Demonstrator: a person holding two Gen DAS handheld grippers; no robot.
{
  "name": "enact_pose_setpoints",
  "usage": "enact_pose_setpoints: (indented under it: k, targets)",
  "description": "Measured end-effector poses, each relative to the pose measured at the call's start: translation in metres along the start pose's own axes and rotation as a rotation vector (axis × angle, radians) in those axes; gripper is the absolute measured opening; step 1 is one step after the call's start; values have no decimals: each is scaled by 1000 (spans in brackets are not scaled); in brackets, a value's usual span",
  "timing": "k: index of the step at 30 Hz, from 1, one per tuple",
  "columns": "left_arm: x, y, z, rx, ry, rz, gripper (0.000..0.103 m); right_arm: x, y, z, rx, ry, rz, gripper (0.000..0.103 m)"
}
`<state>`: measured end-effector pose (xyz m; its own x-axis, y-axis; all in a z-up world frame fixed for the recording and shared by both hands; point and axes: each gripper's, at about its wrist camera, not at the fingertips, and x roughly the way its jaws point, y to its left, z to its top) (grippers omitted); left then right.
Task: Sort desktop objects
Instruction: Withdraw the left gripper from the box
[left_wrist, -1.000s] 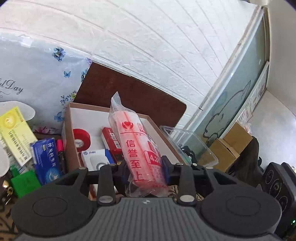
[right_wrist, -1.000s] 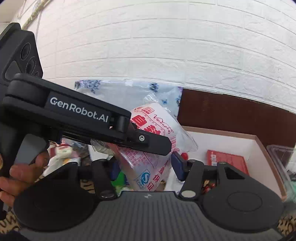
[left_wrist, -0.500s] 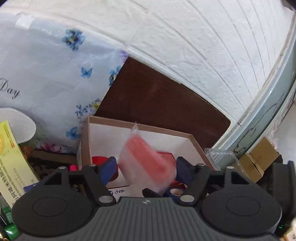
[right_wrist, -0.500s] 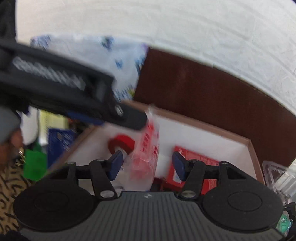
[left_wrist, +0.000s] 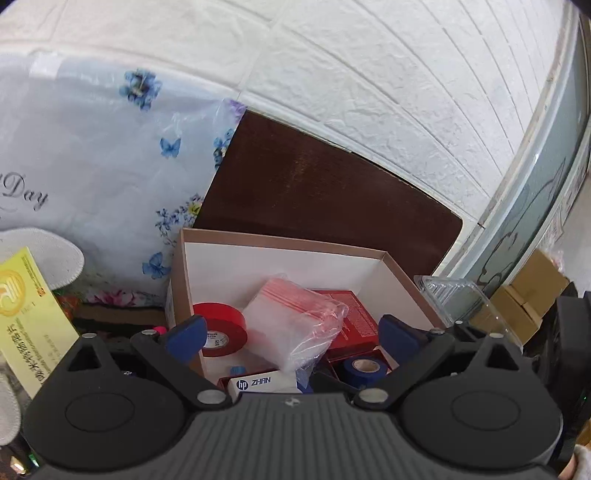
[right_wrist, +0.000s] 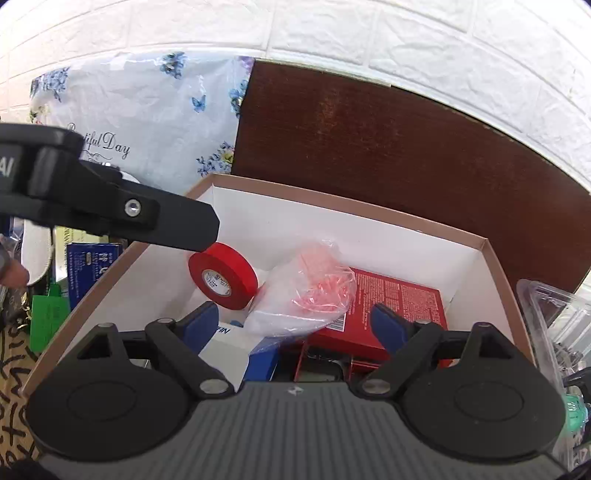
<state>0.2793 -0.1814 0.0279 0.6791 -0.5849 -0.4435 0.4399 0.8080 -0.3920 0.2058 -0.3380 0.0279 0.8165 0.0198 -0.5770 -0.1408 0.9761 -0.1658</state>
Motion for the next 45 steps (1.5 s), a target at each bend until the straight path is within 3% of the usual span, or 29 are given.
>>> enact_pose_setpoints:
  k: [5,13,24,29,38,45]
  targets:
    - [-20,-20,-8,59,5,77,103,-18,-1,-3,-9,-31,-36,95]
    - [-68,-59,-39,141,-63,132,103,-85,-5,-22,74,-89,-88,98]
    - [-126,-107,-99,223,-39,238,103,-170,4,-87,215,-95,-176,98]
    - [-146,-119,-121,252,-44,261,103,-203,17,-116,305,-106,-196,98]
    - [-166,-124,-147,228,-18,296,103,-235,53,-150,243,-81,-285,99]
    - [-173,-129,-155,241,-10,282,103,-242,57,-160,274,-70,-298,99]
